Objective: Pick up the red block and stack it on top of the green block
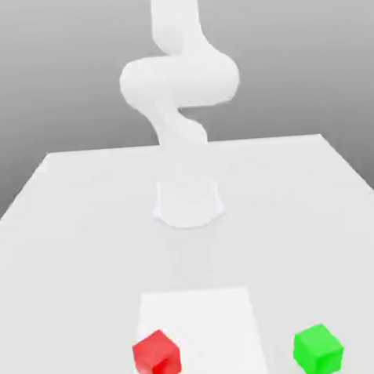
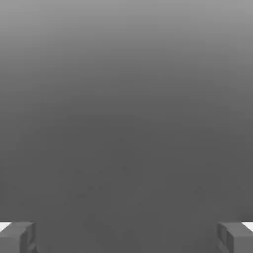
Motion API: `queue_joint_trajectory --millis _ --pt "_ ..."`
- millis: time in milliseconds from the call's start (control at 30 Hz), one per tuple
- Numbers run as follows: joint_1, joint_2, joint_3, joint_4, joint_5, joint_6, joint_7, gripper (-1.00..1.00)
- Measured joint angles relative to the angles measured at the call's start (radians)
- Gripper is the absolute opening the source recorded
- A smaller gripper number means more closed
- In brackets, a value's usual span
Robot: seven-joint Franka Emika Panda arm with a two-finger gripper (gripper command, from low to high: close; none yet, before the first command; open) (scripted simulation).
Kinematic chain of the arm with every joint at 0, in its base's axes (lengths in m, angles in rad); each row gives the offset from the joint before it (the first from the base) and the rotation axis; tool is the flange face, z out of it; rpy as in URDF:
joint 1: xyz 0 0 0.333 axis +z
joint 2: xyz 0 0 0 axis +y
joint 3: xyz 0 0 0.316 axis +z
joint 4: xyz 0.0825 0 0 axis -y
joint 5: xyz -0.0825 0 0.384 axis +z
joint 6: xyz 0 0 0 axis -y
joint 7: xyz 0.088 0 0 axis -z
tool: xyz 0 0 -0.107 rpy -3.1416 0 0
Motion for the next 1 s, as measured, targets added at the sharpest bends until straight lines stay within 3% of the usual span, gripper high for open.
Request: queue_joint_trajectory --millis 533,833,967,1000 --pt "-0.204 0.589 0.113 -0.105 -0.128 0.217 0.528 0.00" --pt "-0.226 0.898 0.100 -0.163 -0.057 0.352 0.712 0.00" --pt "-0.208 1.041 0.073 -0.149 -0.079 0.463 0.747 0.00" --pt "-0.199 1.075 0.063 -0.144 -0.087 0.491 0.754 -1.00"
